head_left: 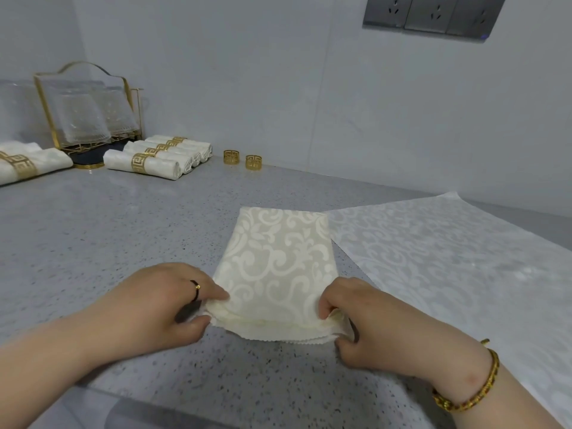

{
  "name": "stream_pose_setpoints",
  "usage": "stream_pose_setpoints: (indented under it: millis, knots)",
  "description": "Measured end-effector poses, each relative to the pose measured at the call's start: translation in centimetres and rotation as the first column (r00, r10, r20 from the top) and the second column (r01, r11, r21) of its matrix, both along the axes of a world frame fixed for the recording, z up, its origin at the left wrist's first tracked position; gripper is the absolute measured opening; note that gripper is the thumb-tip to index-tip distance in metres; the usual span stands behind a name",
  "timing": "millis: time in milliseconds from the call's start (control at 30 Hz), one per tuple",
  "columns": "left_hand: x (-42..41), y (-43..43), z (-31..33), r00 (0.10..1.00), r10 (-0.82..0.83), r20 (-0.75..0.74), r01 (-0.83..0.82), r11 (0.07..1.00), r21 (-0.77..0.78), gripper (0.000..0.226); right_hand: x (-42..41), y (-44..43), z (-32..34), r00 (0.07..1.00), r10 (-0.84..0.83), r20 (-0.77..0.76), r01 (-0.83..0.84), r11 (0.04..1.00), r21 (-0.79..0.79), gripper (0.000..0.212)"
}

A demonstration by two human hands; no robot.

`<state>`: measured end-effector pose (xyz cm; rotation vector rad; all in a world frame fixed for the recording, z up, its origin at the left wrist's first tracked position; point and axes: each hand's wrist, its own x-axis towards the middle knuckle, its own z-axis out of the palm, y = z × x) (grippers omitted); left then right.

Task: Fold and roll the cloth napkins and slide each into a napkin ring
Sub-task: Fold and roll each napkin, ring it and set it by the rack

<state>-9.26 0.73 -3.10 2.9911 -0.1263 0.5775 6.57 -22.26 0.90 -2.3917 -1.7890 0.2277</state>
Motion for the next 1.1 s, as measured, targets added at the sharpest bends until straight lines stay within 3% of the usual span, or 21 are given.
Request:
stream_pose_setpoints:
  millis: [133, 200, 267, 300, 333, 433, 533, 667, 867, 933, 1033, 1100]
  knots:
    - [0.5, 0.0, 0.3, 0.999, 0.021, 0.046, -0.020, 1.000, -0.020, 0.028, 0.1, 0.3, -0.2, 1.000, -0.026, -0.016, 0.027, 0.998, 0.048, 0.023]
    - [0.6, -0.1, 0.6, 0.997, 0.065, 0.035, -0.057, 0.979, -0.195, 0.034, 0.6, 0.6, -0.3, 0.994, -0.079, -0.072, 0.086, 0.991, 0.101, 0.033]
    - [0.7, -0.6, 1.2, 0.988, 0.144, -0.060, -0.156, 0.877, -0.455, 0.038, 1.3, 0.7, -0.5, 0.967, -0.146, -0.208, 0.183, 0.968, 0.173, 0.032]
    - [0.9, -0.8, 1.4, 0.982, 0.163, -0.100, -0.191, 0.816, -0.546, 0.029, 1.7, 0.8, -0.6, 0.942, -0.170, -0.290, 0.235, 0.951, 0.203, 0.029]
    - [1.3, -0.6, 1.3, 0.977, 0.181, -0.112, -0.211, 0.769, -0.603, 0.014, 2.0, 0.9, -0.7, 0.908, -0.193, -0.372, 0.288, 0.932, 0.220, 0.026]
    - [2.7, -0.2, 1.2, 0.949, 0.280, -0.149, -0.307, 0.697, -0.648, 0.022, 2.7, 1.3, -1.0, 0.793, -0.250, -0.556, 0.431, 0.875, 0.222, 0.021]
    - [3.6, -0.4, 0.9, 0.920, 0.348, -0.181, -0.378, 0.665, -0.644, 0.019, 3.0, 1.9, -1.5, 0.735, -0.297, -0.610, 0.523, 0.820, 0.230, 0.020]
    - [4.1, -0.9, 0.5, 0.899, 0.408, -0.157, -0.408, 0.653, -0.638, 0.021, 3.0, 2.7, -2.3, 0.817, -0.353, -0.455, 0.520, 0.792, 0.320, 0.019]
    - [4.2, -1.1, 0.2, 0.867, 0.494, -0.071, -0.465, 0.746, -0.476, 0.008, 2.7, 3.4, -3.0, 0.878, -0.399, -0.265, 0.475, 0.802, 0.364, 0.005]
    - [4.1, -1.1, 0.1, 0.851, 0.524, 0.046, -0.468, 0.795, -0.386, 0.030, 2.7, 3.7, -3.1, 0.894, -0.402, -0.196, 0.447, 0.813, 0.374, 0.006]
    - [3.5, -1.2, 0.6, 0.895, 0.340, 0.290, -0.290, 0.936, -0.200, 0.057, 2.8, 3.8, -3.3, 0.900, -0.408, -0.156, 0.436, 0.815, 0.382, 0.007]
    - [3.5, -1.8, 0.5, 0.932, 0.107, 0.345, -0.109, 0.994, -0.014, 0.044, 2.9, 3.8, -3.4, 0.892, -0.416, -0.177, 0.452, 0.806, 0.382, 0.008]
